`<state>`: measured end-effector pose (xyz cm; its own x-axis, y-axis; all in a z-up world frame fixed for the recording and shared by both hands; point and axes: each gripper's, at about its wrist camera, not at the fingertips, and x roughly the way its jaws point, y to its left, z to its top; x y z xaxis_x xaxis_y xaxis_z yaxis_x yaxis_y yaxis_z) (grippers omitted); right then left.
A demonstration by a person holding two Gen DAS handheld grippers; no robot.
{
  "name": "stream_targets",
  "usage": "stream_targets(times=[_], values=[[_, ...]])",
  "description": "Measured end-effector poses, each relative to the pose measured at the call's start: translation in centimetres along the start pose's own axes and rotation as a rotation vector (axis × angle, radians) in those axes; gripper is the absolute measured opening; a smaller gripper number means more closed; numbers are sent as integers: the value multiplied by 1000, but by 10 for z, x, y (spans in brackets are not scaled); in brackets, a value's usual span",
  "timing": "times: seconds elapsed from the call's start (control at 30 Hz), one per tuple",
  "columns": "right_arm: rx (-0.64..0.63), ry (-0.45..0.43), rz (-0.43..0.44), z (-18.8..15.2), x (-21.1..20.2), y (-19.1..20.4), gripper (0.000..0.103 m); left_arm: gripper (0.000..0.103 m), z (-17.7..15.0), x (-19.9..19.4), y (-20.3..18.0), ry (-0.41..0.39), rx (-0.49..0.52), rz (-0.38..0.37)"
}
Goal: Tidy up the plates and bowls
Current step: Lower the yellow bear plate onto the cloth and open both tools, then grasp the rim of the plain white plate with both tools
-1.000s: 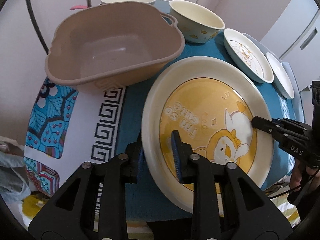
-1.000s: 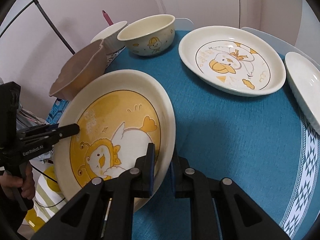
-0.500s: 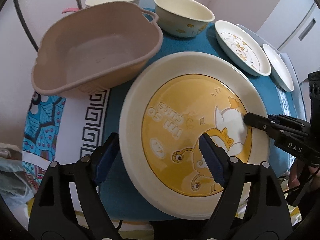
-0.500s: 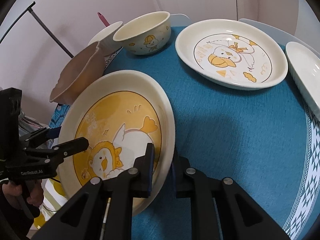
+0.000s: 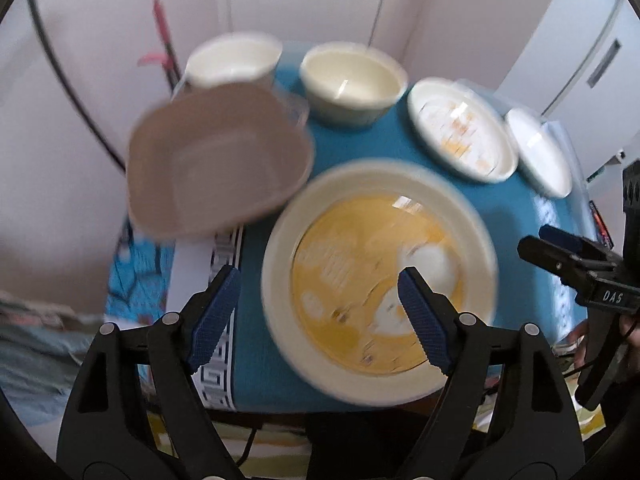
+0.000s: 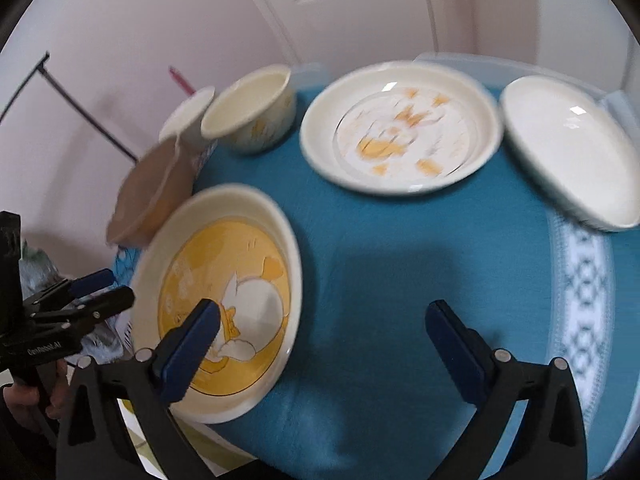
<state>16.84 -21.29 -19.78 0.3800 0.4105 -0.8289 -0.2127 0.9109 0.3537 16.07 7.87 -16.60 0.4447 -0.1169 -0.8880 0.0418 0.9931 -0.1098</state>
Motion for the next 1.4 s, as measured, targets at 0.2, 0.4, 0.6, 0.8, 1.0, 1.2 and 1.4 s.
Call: stream_targets(times=[0.2,0.4,0.6,0.8,1.0,1.2,1.4], values=[[-13,-165,-136,21,-70,-14,102,102,58,-33,-47,-124,114,-79],[58,-221,-306,33,-122,-41,102,103,106,-33,-101,-132,226,-169],[202,-297,-430,32,-156,-68,102,103,137,-22,-151,-101,315,-315],[357,-267,-428,44,-155,-112,102,103,181,10,-220,-84,462,-418],[538,-226,-310,43,-122,-178,101,88,207,83,-282,50,561,-468],[680,-181,-238,36,-73,-224,71,61,217,171,-299,222,535,-483],[722,-174,-247,35,-43,-243,50,36,213,224,-297,316,498,-483]])
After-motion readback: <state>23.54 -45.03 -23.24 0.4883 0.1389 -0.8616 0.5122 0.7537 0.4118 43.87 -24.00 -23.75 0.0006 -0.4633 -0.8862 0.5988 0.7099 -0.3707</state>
